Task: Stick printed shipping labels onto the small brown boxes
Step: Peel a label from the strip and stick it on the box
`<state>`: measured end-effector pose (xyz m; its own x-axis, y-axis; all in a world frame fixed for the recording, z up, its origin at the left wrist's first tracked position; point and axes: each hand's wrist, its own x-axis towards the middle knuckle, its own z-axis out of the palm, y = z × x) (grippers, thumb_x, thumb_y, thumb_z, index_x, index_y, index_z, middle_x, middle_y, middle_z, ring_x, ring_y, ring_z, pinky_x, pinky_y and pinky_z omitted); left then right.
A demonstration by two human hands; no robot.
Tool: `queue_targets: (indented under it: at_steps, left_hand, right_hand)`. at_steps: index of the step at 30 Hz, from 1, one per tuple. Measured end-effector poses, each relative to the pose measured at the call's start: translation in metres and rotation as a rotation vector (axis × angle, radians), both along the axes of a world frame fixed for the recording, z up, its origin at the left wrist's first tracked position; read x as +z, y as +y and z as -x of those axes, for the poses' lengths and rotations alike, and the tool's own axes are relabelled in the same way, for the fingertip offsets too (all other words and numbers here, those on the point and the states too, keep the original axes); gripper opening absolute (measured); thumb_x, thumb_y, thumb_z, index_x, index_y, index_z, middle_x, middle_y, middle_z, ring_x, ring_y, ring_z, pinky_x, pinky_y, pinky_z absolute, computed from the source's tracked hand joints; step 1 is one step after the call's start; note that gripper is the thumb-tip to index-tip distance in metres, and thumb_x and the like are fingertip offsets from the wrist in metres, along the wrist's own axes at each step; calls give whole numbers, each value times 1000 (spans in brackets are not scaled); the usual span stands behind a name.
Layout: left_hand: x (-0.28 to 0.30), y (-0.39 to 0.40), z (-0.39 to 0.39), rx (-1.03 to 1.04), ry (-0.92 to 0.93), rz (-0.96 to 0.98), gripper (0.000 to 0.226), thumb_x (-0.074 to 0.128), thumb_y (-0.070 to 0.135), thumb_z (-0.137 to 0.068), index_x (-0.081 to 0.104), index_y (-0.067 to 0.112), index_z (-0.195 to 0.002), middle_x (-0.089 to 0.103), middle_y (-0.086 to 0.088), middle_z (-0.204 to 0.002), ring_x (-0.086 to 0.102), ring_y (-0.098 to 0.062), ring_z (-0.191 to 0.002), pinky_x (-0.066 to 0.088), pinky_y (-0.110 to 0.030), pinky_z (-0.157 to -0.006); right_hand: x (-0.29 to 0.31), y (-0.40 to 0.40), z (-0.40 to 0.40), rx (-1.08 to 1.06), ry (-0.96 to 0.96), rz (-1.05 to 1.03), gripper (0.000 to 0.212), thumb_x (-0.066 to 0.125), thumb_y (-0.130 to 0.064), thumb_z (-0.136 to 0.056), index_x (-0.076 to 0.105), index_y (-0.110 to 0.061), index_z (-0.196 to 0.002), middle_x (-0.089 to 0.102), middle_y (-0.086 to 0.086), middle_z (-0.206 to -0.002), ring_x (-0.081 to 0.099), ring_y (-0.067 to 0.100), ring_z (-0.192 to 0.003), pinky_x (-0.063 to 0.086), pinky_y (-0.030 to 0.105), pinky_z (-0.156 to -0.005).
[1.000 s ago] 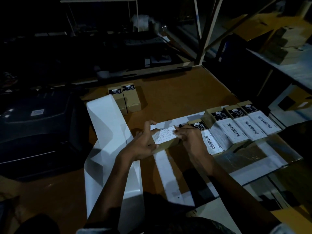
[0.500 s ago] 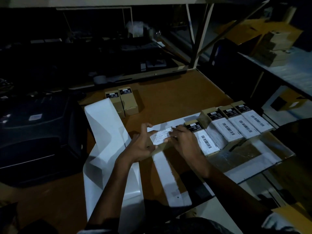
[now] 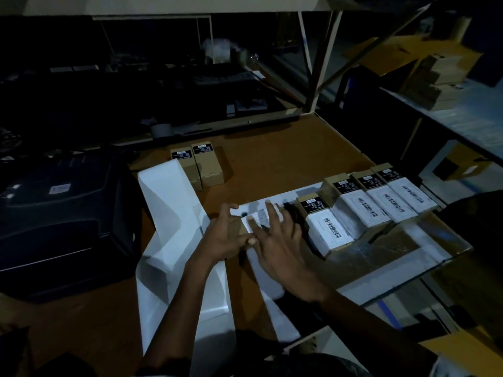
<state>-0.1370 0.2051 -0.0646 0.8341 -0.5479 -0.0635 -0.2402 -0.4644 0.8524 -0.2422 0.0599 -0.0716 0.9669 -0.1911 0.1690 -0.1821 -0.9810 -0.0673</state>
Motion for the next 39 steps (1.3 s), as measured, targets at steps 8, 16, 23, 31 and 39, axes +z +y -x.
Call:
queue_targets:
  at_steps: [8,16,23,31,39]
  left_hand:
    - [-4,-3,2,42,10,-3,82,85,50,-68,28,45,-127,57,3,-132,53,-18,-121,57,-33,-89]
    - [-2,-3,5,37,35,16,85,87,54,-65,28,45,-125,57,10,-129,56,-12,-117,58,-29,-88]
    - [-4,-2,3,39,23,22,84,88,52,-65,29,47,-124,54,7,-130,56,-15,-115,59,-32,-87]
    - [-4,-3,4,64,-14,-21,78,87,41,-73,30,45,-126,51,7,-136,52,-16,-121,56,-19,-80]
    - [-3,-4,4,55,-10,-13,72,86,35,-76,32,41,-124,52,5,-134,52,-12,-113,54,-14,-72]
  right_hand:
    - [7,-30,-13,-268,14,-83,57,18,-63,-100,21,-47,-154,-21,9,-166,-3,45,-150,15,68,-113]
    - [-5,-33,-6,-140,-23,-14,55,19,-56,-99,14,-52,-154,-9,14,-168,2,45,-151,20,66,-113]
    - [-15,-8,-4,-45,-28,9,56,25,-56,-102,13,-49,-156,-3,18,-167,2,45,-151,22,69,-110]
    - [-8,-47,-10,-185,-55,-34,50,30,-53,-103,24,-50,-152,-1,17,-167,4,46,-149,24,66,-111]
    - [-4,-43,-16,-51,-54,90,54,39,-56,-97,39,-44,-149,14,14,-167,17,48,-147,32,62,-104]
